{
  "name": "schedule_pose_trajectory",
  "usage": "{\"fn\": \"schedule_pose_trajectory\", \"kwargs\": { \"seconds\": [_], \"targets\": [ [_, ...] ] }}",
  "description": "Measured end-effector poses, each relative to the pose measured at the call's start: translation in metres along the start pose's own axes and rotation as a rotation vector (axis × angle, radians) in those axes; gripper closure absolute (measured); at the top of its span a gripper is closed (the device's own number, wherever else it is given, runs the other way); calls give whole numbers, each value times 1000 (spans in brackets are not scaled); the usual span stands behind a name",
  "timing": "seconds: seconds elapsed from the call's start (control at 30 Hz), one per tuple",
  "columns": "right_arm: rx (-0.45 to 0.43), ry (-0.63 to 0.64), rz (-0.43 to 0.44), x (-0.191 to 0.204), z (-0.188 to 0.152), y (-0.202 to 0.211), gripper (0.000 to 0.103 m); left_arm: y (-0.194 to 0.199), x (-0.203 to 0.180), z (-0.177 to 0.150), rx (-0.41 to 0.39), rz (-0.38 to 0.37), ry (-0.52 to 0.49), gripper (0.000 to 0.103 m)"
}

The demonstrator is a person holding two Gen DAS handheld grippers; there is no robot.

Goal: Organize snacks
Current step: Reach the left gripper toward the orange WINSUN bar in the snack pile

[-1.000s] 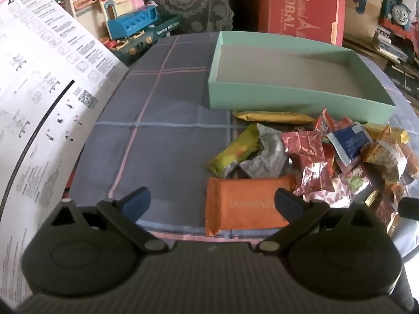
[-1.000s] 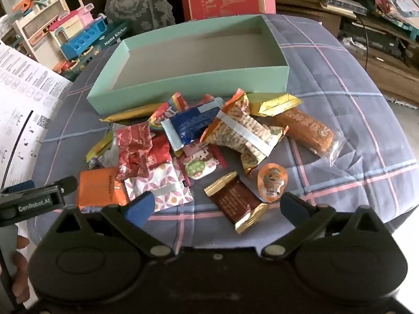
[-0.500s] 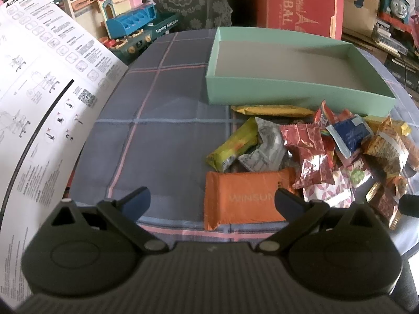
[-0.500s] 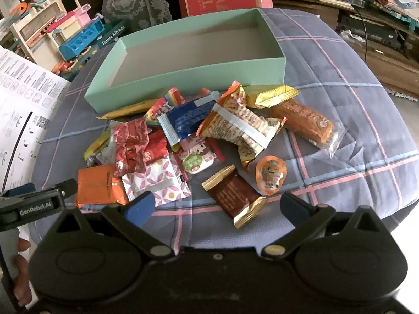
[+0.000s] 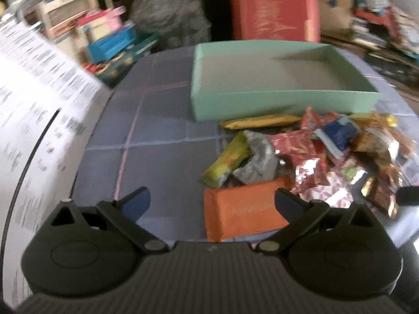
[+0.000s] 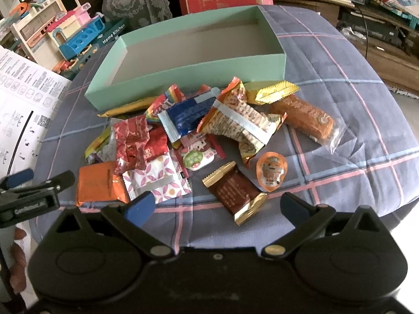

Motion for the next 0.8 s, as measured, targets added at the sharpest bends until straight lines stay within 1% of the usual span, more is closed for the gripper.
{"fn": "schedule_pose_trajectory", "kwargs": {
  "seconds": [0.07,0.13,0.33,0.5,0.6,0.67,0.7,0.73,0.77,0.8],
  "targets": [
    [11,4,-4,1,0,-3,0,-2,1,-1,-13,-33,-58,0],
    [24,7,3,1,0,-6,0,-5,-1,-2,-14,-76,-139,0],
    [60,14,16,5,2,-17,0,-27,-16,-4,18,-158,-394,0],
    [105,-17,69,3,6,-30,0,-49,-27,7,41,-214,-511,0],
    [129,-45,109,3,8,-38,0,-61,-31,11,63,-253,-552,0],
    [129,-55,130,4,9,-42,0,-69,-32,10,86,-269,-578,0],
    [128,-59,135,5,10,-43,0,-72,-33,8,97,-271,-586,6],
    [131,-62,142,6,11,-44,0,-72,-34,6,99,-277,-590,10],
    [131,-63,155,8,11,-46,3,-73,-34,3,100,-280,-589,19],
    [132,-63,170,9,12,-46,6,-74,-34,-1,113,-283,-585,26]
  ]
}}
Point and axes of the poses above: each gripper's, at about its wrist camera, not at the fingertips, and y roughly against the way its jaws point, x to its left, z to its top, the point moved 1 cm from there along -y, roughly the way its jaws point, and after that the axes turned 11 degrees about x, right-handed, at the moved point
